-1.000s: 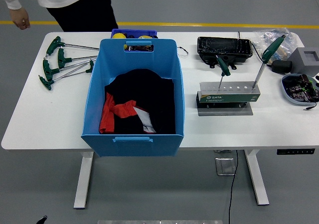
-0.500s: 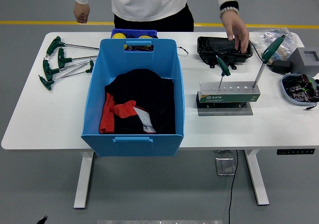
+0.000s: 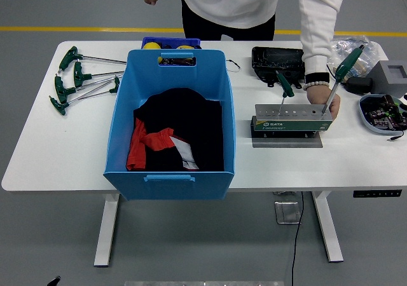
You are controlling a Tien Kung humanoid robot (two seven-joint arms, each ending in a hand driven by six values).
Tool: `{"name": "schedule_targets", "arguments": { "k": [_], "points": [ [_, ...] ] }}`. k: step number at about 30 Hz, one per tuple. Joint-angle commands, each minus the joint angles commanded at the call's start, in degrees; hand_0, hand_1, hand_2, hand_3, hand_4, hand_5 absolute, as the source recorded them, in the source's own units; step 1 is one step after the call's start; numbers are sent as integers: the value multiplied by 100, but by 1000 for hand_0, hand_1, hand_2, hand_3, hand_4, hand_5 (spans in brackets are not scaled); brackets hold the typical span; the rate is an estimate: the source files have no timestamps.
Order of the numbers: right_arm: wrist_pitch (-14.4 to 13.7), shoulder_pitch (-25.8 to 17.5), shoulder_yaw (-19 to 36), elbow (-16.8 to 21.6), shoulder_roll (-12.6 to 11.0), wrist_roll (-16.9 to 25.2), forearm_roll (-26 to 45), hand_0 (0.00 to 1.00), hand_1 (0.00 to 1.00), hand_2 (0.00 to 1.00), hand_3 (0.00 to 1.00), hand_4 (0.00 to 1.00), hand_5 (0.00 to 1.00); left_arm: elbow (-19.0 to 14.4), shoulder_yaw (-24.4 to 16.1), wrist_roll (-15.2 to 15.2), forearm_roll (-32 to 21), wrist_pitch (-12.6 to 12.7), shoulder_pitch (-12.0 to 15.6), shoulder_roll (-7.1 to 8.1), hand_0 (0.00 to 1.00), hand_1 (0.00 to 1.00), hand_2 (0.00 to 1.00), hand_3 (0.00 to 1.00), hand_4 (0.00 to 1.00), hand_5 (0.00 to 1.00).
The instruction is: Lift tool from toolbox,place it in box,lift tool from toolbox,place it in box
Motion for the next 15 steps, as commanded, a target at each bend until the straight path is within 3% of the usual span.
{"name": "schedule_targets", "arguments": {
  "k": [10,13,14,15],
  "points": [
    [-158,4,-70,48,-85,146,-157,790,718,773,826,998,845,-3,-27,16,53,2,13,0,772,802,797,684,697,593],
    [-341,60,-173,97,-286,403,-707,790,718,773,826,998,845,-4,-13,11,30,0,1,-3,772,802,797,684,697,593],
    [-396,90,-220,118,-379,508,-929,872,832,858,903,998,809,-4,-8,10,23,-2,-2,-3,772,801,797,685,696,596],
    [-452,145,-294,154,-523,634,-1176,872,832,858,903,998,809,-3,-7,11,18,-2,-8,-5,772,801,797,685,696,596]
  ]
}}
